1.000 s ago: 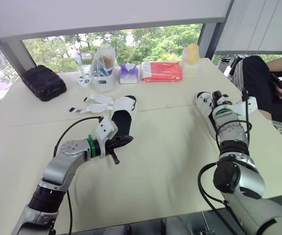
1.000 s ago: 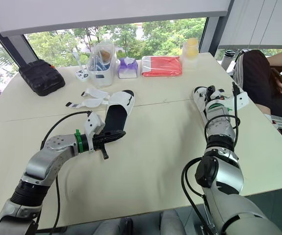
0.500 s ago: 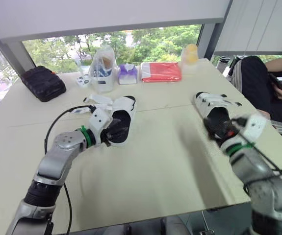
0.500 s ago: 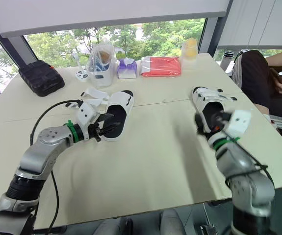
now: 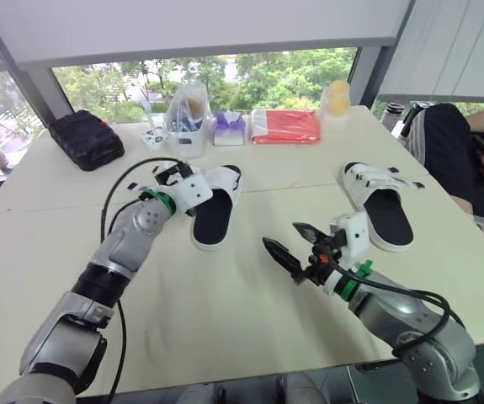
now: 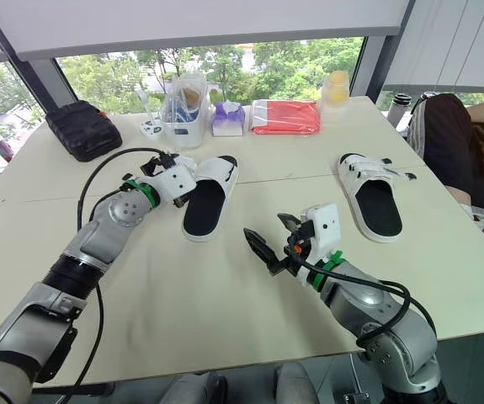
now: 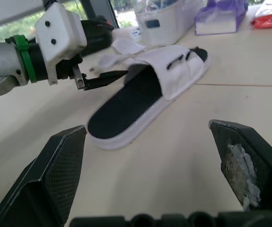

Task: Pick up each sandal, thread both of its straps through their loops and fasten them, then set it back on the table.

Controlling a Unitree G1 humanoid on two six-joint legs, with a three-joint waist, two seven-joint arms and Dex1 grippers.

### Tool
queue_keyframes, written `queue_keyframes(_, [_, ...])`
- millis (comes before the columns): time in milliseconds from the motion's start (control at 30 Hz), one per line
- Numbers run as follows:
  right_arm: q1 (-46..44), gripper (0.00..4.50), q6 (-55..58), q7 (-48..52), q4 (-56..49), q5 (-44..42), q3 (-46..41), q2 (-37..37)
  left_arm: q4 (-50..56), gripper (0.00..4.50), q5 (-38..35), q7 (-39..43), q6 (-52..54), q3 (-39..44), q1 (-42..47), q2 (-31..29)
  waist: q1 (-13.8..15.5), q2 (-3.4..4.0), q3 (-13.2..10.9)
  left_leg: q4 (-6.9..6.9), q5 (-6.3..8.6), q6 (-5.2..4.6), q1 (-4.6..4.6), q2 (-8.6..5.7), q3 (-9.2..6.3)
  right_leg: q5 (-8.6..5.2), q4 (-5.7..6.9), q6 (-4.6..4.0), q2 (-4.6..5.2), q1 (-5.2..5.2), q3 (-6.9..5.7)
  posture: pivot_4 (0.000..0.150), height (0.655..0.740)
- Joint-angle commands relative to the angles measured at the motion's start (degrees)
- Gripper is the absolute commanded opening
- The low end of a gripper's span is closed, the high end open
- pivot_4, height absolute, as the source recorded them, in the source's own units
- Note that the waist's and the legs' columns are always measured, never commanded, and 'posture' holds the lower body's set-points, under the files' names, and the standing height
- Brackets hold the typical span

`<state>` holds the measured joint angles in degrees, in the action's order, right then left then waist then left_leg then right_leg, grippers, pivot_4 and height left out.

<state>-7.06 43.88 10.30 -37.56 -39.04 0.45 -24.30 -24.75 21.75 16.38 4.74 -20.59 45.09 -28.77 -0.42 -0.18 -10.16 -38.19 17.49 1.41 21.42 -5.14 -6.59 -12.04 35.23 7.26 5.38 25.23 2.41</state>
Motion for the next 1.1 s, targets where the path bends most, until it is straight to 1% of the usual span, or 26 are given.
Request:
queue_keyframes(33, [-2.48, 4.50, -2.43, 2.16, 0.89, 2.31, 0.33, -0.27, -11.23, 4.41, 4.05, -4.99, -6.42, -2.04, 7.12, 3.49, 0.32, -0.06, -0.02, -0.01, -0.01, 0.01, 0.06, -0.03, 0.00, 0.01, 0.01, 0.01, 0.03, 0.06, 0.00, 0.150, 0.7400])
queue_keyframes(67, [-2.78, 4.50, -2.57, 2.37, 1.22, 2.63, 0.41, 0.01, -13.83, 4.41, 4.04, -5.80, -7.54, -1.76, 8.15, 4.32, 0.44, -0.07, -0.02, -0.02, 0.00, 0.00, 0.06, -0.06, 0.03, 0.02, 0.00, 0.02, 0.05, 0.04, 0.00, 0.150, 0.7400])
queue_keyframes(167, [-4.34, 4.50, -3.66, 2.67, 2.74, 4.36, 0.19, 0.83, -29.23, 4.41, 6.65, -11.63, -10.82, -3.65, 16.01, 10.17, 0.70, -0.15, -0.02, -0.02, 0.01, -0.02, 0.05, -0.07, 0.08, 0.01, -0.02, 0.02, 0.06, 0.05, 0.00, 0.150, 0.7400])
queue_keyframes(233, [-4.57, 4.50, -3.95, 2.78, 3.05, 5.07, 0.15, 1.30, -34.72, 4.41, 7.89, -13.77, -12.58, -4.32, 18.79, 11.54, 0.78, -0.18, -0.03, -0.03, 0.04, -0.08, 0.05, -0.11, 0.12, 0.02, -0.02, 0.03, 0.06, 0.05, 0.00, 0.150, 0.7400])
queue_keyframes(267, [-4.47, 4.50, -4.07, 2.68, 3.01, 5.55, 0.23, 1.51, -37.57, 4.17, 9.23, -14.61, -12.93, -5.27, 20.18, 12.07, 0.71, -0.18, -0.03, -0.02, 0.04, -0.08, 0.04, -0.11, 0.13, 0.02, -0.02, 0.03, 0.06, 0.05, 0.00, 0.150, 0.7400])
queue_keyframes(333, [-4.03, 4.50, -4.33, 2.44, 2.73, 6.38, 0.31, 1.77, -42.03, 3.59, 11.24, -15.80, -12.85, -6.85, 22.13, 12.85, 0.57, -0.18, -0.03, -0.02, 0.05, -0.08, 0.04, -0.10, 0.14, 0.02, -0.02, 0.04, 0.05, 0.06, 0.00, 0.150, 0.7400])
queue_keyframes(367, [-3.84, 4.50, -4.41, 2.31, 2.59, 6.73, 0.33, 1.92, -43.49, 3.16, 11.66, -16.28, -13.04, -7.14, 22.73, 13.15, 0.47, -0.18, -0.03, -0.01, 0.05, -0.08, 0.03, -0.10, 0.16, 0.01, -0.02, 0.04, 0.04, 0.06, 0.00, 0.150, 0.7400])
queue_keyframes(467, [-3.52, 4.50, -4.45, 2.02, 2.33, 7.90, 0.36, 2.42, -46.02, 1.56, 12.50, -17.36, -13.65, -7.63, 23.70, 13.63, 0.39, -0.19, -0.03, -0.01, 0.07, -0.12, 0.03, -0.10, 0.16, 0.01, 0.00, 0.04, 0.04, 0.06, 0.00, 0.150, 0.7400])
queue_keyframes(500, [-3.38, 4.50, -4.53, 1.93, 2.27, 8.20, 0.28, 2.60, -46.54, 1.11, 12.78, -17.41, -13.79, -7.78, 23.89, 13.71, 0.45, -0.19, -0.03, -0.02, 0.07, -0.12, 0.03, -0.10, 0.16, 0.02, 0.01, 0.04, 0.04, 0.06, 0.00, 0.150, 0.7400])
queue_keyframes(533, [-3.28, 4.50, -4.61, 1.87, 2.23, 8.49, 0.18, 2.71, -46.92, 0.51, 13.09, -17.37, -13.97, -8.01, 24.05, 13.75, 0.53, -0.21, -0.02, -0.02, 0.07, -0.13, 0.03, -0.10, 0.15, 0.02, 0.02, 0.04, 0.04, 0.06, 0.00, 0.150, 0.7400])
queue_keyframes(567, [-3.18, 4.50, -4.76, 1.83, 2.23, 8.78, -0.07, 2.78, -47.12, 0.08, 13.63, -17.42, -14.46, -8.46, 24.21, 13.64, 0.64, -0.20, 0.00, -0.03, 0.07, -0.13, 0.02, -0.11, 0.16, 0.02, 0.02, 0.04, 0.05, 0.05, 0.00, 0.150, 0.7400])
queue_keyframes(700, [-3.08, 4.50, -5.27, 1.99, 2.57, 9.75, -1.49, 2.70, -47.03, 0.03, 15.67, -17.31, -17.62, -10.12, 24.63, 12.60, 0.80, -0.23, 0.01, -0.03, 0.14, -0.26, -0.04, -0.11, 0.13, 0.04, 0.06, 0.07, 0.04, -0.01, -0.01, 0.150, 0.7400])
queue_keyframes(733, [-3.06, 4.50, -5.44, 2.34, 2.70, 9.77, -2.22, 2.29, -46.42, 0.03, 16.29, -17.35, -20.09, -10.70, 24.80, 11.73, 0.78, -0.23, 0.01, -0.03, 0.14, -0.26, -0.05, -0.11, 0.13, 0.04, 0.07, 0.07, 0.04, -0.02, 0.00, 0.150, 0.7400])
queue_keyframes(867, [-2.30, 4.50, -6.34, 5.96, 3.60, 8.20, -7.69, -0.86, -40.79, 0.03, 20.66, -18.63, -43.82, -15.45, 25.36, 4.38, 0.20, -0.29, -0.03, 0.00, 0.02, -0.03, 0.03, -0.08, 0.15, 0.04, 0.07, 0.07, 0.02, 0.14, 0.02, 0.150, 0.7400])
queue_keyframes(967, [-1.54, 4.50, -6.43, 9.66, 4.51, 6.03, -11.82, -3.54, -35.89, 0.03, 24.23, -22.88, -60.41, -17.94, 25.16, -1.33, -0.04, -0.29, -0.03, 0.07, 0.00, 0.01, 0.04, -0.05, 0.16, 0.04, 0.02, 0.07, 0.02, 0.16, 0.05, 0.150, 0.7400])
queue_keyframes(1000, [-1.27, 4.50, -6.31, 11.23, 4.95, 4.87, -13.78, -4.68, -33.57, 0.03, 25.76, -25.24, -65.04, -18.24, 24.79, -3.64, 0.00, -0.30, -0.03, 0.06, 0.00, 0.01, 0.05, -0.05, 0.17, 0.04, 0.00, 0.07, 0.03, 0.15, 0.05, 0.150, 0.7400])
queue_keyframes(1100, [-0.68, 4.50, -5.41, 14.42, 5.71, 1.30, -18.02, -7.08, -26.95, 0.03, 32.56, -32.37, -73.03, -19.60, 23.00, -8.79, 0.01, -0.31, -0.04, 0.05, 0.03, -0.05, 0.09, -0.04, 0.20, 0.04, -0.03, 0.07, 0.13, 0.15, 0.07, 0.150, 0.7400])
